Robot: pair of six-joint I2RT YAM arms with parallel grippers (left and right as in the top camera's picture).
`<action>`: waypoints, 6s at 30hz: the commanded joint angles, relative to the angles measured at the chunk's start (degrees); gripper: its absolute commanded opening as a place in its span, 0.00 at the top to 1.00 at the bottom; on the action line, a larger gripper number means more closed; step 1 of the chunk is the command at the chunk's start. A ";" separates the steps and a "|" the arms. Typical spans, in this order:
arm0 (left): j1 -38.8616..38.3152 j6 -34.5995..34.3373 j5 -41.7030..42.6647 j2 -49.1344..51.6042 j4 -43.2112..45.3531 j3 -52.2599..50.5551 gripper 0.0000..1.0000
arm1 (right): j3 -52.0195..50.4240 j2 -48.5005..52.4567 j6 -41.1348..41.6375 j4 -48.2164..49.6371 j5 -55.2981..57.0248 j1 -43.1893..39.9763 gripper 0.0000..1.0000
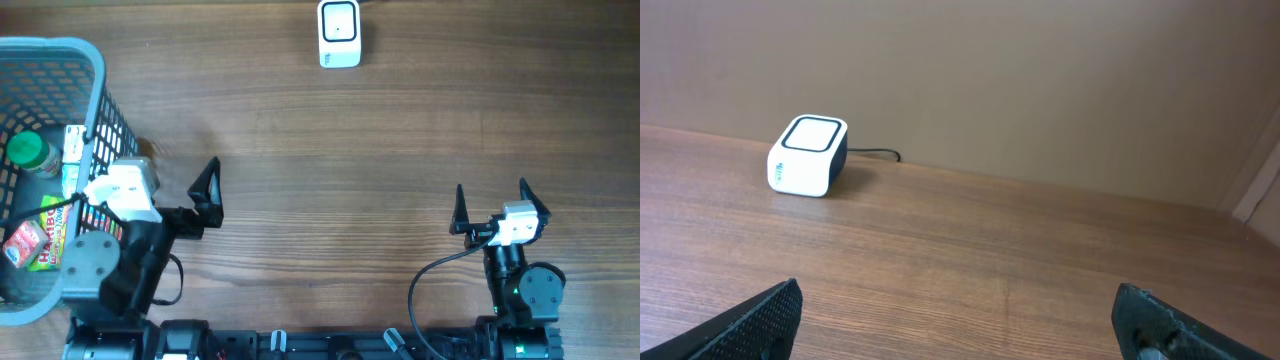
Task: Scan the item barcode
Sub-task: 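Reach the left gripper into the grey basket toward the items, then grasp the Haribo candy bag with the left gripper and place it mid-table, then return the left gripper into the basket and grasp the mint-green wipes pack, then lift the wipes pack out and set it left of the Haribo bag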
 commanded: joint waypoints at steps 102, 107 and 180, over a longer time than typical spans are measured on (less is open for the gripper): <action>-12.41 -24.13 -29.00 56.89 -39.76 68.63 0.00 | -0.04 0.00 -0.74 0.11 -0.68 -0.20 0.00; 16.70 -33.44 -22.95 52.17 -45.66 68.26 0.00 | -0.04 0.00 -0.74 0.11 -0.68 -0.20 0.00; 33.57 -45.00 -17.16 75.69 -19.50 23.06 0.96 | -0.04 0.00 -0.74 0.11 -0.68 -0.20 0.00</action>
